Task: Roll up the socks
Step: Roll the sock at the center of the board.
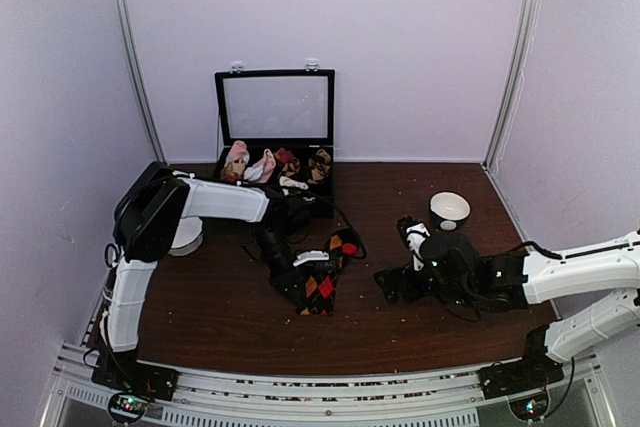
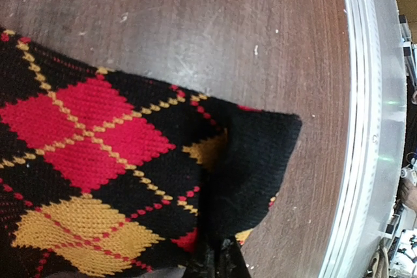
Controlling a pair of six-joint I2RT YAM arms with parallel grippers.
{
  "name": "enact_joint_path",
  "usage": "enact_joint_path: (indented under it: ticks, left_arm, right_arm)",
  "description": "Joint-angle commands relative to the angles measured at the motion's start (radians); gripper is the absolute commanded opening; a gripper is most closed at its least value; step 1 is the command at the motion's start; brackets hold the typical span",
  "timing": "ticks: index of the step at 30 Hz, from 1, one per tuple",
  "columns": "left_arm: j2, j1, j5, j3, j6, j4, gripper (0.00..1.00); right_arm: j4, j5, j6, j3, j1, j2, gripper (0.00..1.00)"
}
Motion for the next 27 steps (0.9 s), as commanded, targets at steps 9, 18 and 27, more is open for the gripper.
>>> enact_joint_path:
  ticks: [9,18,27]
  left_arm:
    - [0.138,0.009,-0.173,0.075,-0.019,-0.031,0.0]
    - [0.17,0.008,-0.211,0.101,-0.004,-0.06,0.0]
    - [0.187,0.008,-0.212,0.134,0.02,-0.097,0.0]
  right_arm:
    - [0.403,-0.063,-0.703,-0.047,0.256,0.152,0.7]
    - [0.365,-0.147,-1.008,0.217,0.271,0.469,0.47]
    - [0.329,-0.212,-1.076,0.293,0.179,0.587,0.35]
